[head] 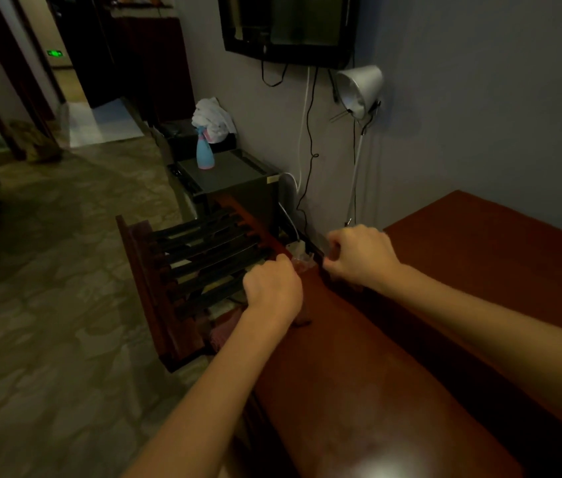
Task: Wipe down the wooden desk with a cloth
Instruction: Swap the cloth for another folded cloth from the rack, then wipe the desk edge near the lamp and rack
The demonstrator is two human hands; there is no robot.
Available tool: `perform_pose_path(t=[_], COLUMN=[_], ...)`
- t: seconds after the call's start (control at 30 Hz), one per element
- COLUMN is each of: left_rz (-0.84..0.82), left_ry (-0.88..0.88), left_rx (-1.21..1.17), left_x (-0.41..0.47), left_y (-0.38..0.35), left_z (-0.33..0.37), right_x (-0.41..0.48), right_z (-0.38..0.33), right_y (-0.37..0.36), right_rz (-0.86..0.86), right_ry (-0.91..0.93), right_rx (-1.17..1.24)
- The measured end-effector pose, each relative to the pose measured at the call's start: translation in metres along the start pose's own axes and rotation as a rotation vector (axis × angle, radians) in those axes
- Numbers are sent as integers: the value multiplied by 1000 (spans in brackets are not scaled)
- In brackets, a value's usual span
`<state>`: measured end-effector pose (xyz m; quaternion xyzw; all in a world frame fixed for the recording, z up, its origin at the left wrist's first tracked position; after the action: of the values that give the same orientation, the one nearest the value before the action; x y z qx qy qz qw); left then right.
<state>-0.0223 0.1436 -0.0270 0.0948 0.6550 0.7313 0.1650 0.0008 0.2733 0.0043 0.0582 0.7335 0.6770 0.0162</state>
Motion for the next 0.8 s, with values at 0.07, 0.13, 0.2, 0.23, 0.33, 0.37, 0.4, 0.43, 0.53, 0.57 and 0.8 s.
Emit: perform_pose_path(t=[0.07,0.13,0.2,0.23,0.33,0.37,0.4,0.43,0.53,0.57,0.8], left_rz=[-90,-103,-73,-57,-8,9,29,48,54,52,92], left_ry=[2,-15,-36,-46,-63,-67,-75,-83,-72,-69,-102], left_rx=[47,61,29,0,-95,-121,-153,-186,-255,-257,-254], left_x=[8,13,15,17,27,30,32,35,43,46,46], left_y=[0,4,7,6,4,2,-1,-3,-13,-15,-18], left_z=[2,8,17,23,37,42,46,50,52,51,51], right_x=[-5,8,24,29,19,9,-1,-10,-14,-7,19], right_z=[-11,-12,-2,6,33,39,43,44,37,36,104], right_y=[-4,-3,0,3,9,10,9,8,4,3,14], right_rz=[22,60,37,33,62,61,56,60,88,100,97], right_ry=[39,26,-27,-50,-90,-103,-108,-103,-71,-56,-265], right_rx=[14,37,53,56,11,-10,-31,-49,-43,-8,37])
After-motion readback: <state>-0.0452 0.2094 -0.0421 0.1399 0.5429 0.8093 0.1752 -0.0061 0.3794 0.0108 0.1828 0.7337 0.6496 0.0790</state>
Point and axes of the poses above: each hand's wrist, its own x-axis towards the middle knuckle, its own y-axis out of the back of the hand, z = x × y, the point moved 8 cm from there along x, towards the middle knuckle, and after that the axes turned 10 degrees about -z, right-handed, at the moved point
